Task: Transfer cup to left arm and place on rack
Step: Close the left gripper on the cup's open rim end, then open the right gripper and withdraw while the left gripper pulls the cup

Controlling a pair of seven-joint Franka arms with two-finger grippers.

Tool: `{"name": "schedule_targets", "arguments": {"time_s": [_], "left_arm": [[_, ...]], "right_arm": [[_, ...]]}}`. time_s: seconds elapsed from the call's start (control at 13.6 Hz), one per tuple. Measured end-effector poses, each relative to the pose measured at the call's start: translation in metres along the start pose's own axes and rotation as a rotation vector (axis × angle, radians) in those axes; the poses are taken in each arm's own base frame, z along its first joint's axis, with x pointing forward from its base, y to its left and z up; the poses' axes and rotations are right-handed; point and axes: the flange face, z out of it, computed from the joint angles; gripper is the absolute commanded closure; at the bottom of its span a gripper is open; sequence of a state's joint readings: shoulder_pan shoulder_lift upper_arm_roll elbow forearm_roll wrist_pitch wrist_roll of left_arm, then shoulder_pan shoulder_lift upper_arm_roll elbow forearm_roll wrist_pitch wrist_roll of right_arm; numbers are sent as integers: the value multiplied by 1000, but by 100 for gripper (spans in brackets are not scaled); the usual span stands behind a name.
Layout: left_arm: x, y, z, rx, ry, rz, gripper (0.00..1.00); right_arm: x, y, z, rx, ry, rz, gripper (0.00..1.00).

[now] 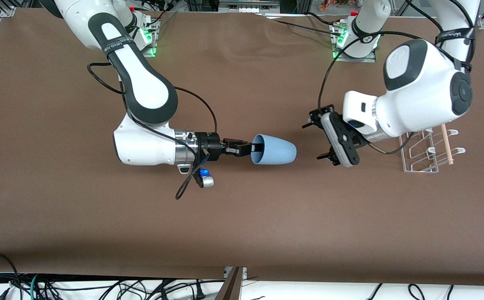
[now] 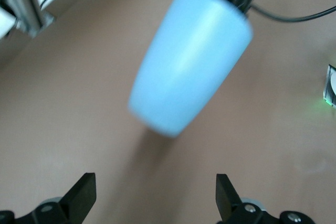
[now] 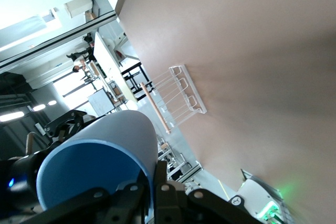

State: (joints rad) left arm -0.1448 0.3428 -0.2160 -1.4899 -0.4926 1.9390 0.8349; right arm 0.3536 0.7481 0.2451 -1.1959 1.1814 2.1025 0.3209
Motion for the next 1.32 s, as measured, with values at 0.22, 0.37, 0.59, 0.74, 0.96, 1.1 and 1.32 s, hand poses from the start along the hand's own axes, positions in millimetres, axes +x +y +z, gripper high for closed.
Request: {"name": "schedule_targets", "arguments": {"time_s": [0.22, 0.37, 0.59, 0.74, 0.96, 1.1, 1.32], "left_arm": [[15, 7, 0, 46, 53, 136, 0], [20, 9, 4, 61, 68, 202, 0], [23, 3, 25, 69, 76, 275, 0], [27, 6, 41, 61, 72, 301, 61], [29, 9, 45, 59, 71, 356, 100], [30, 9, 44, 61, 73, 361, 100], [28, 6, 42, 65, 73, 362, 100]], "right_arm": [[-4, -2, 8, 15, -16, 8, 100], [-4, -2, 8, 17, -16, 10, 100], [-6, -4, 10, 20, -18, 28, 100], [-6, -5, 10, 20, -20, 29, 100], [-6, -6, 9, 23, -16, 33, 100], [-6, -7, 9, 26, -14, 32, 90], [-7, -8, 9, 27, -16, 29, 0]]}}
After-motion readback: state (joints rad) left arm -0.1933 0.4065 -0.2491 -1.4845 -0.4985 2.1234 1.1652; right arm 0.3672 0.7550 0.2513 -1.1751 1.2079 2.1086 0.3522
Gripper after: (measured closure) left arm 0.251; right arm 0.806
